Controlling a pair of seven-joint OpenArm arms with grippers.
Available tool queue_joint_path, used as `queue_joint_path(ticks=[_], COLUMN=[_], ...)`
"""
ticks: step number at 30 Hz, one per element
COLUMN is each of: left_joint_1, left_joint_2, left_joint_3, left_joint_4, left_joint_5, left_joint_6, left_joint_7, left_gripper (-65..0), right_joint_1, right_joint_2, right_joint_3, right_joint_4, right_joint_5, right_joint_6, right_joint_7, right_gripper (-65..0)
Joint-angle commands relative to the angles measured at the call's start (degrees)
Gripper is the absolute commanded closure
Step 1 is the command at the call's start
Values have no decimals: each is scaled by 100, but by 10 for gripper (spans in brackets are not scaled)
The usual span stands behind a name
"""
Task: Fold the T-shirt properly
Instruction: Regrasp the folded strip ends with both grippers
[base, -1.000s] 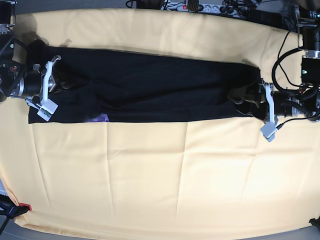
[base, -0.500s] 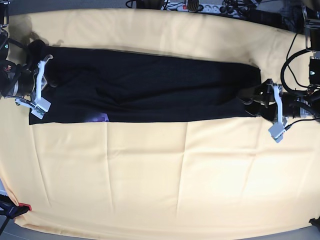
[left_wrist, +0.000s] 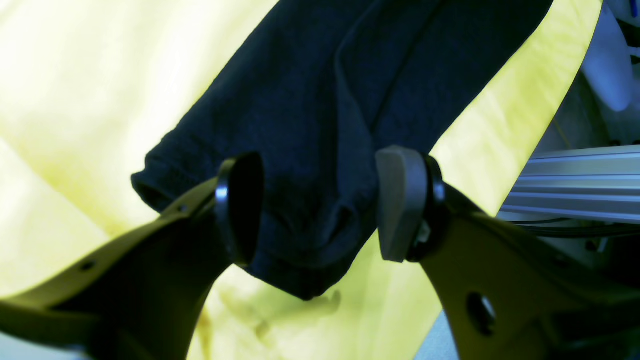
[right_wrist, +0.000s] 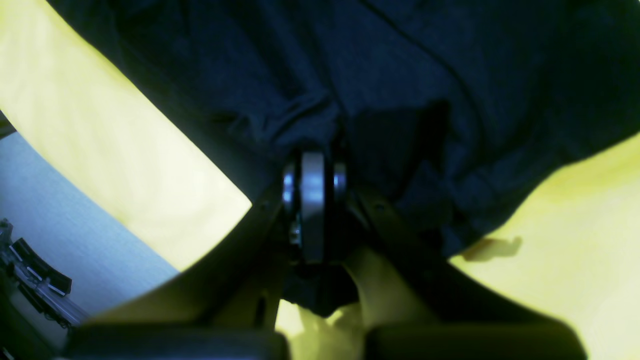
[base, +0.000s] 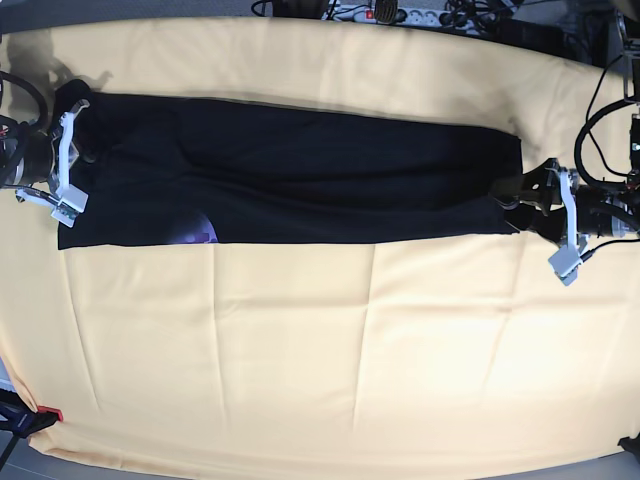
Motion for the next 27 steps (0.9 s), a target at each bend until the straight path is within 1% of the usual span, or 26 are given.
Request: queue_joint_path(ticks=[1, 3, 4, 5, 6, 9, 10, 12, 13, 14, 15, 16, 17, 18, 19, 21, 24, 26, 27], left_joint_1=[-109, -109, -111, -111, -109, -109, -109, -111, -107, -107, -111, -109, -107, -105, -90, -50, 96, 262, 374], left_joint_2=[-162, -175, -179, -188, -195, -302, -363, -483, -549, -595, -603, -592, -562, -520, -481, -402, -240, -70, 22], left_joint_3=[-57, -57, -57, -57, -57, -57, -57, -72, -101, -149, -247, -396, -573, -769, -986, -1355, -1790, -2035, -2146], left_joint_4=[76, 76, 76, 76, 76, 76, 76, 76, 76, 74, 76, 74, 74, 74, 72, 44, 37, 37, 37], left_joint_5=[-136, -136, -136, -136, -136, -136, -136, -136, -136, -136, -136, -136, -98, 48, 146, 284, 553, 824, 984], left_joint_6=[-47, -47, -47, -47, -47, -47, -47, -47, -47, -24, 37, 52, 52, 61, 149, 387, 584, 710, 780], left_joint_7=[-40, -40, -40, -40, -40, -40, -40, -40, -40, -157, -295, -391, -455, -487, -516, -542, -542, -592, -629], left_gripper=[-373, -373, -373, -373, -373, -373, -373, -373, -373, -373, -373, -373, -373, -373, -373, -373, -373, -373, -373], right_joint_1=[68, 98, 111, 111, 111, 109, 111, 109, 109, 109, 107, 107, 105, 103, 87, 17, -87, -101, -120], right_joint_2=[149, 153, 157, 184, 221, 409, 442, 415, 363, 280, 153, -13, -210, -420, -629, -1062, -1620, -1843, -1908], right_joint_3=[70, 70, 70, 72, 72, 103, 157, 374, 503, 643, 769, 887, 981, 1038, 1049, 1045, 1040, 1040, 1040], right_joint_4=[85, 92, 92, 101, 131, 339, 448, 662, 737, 756, 756, 756, 750, 719, 660, 452, -13, -337, -487], right_joint_5=[142, 398, 540, 710, 929, 1657, 1791, 1791, 1791, 1791, 1791, 1692, 1416, 1106, 778, 164, -1001, -1731, -1893], right_joint_6=[28, 28, 28, 28, 28, 28, 28, 28, 28, 28, 28, 28, 28, 28, 28, 28, 28, 28, 28], right_joint_7=[18, 18, 18, 18, 18, 18, 18, 18, 18, 18, 164, 328, 483, 627, 776, 1134, 1777, 2024, 2076], right_gripper=[-80, -258, -336, -391, -413, -414, -413, -413, -408, -394, -362, -304, -216, -110, -3, 0, 0, 0, 0])
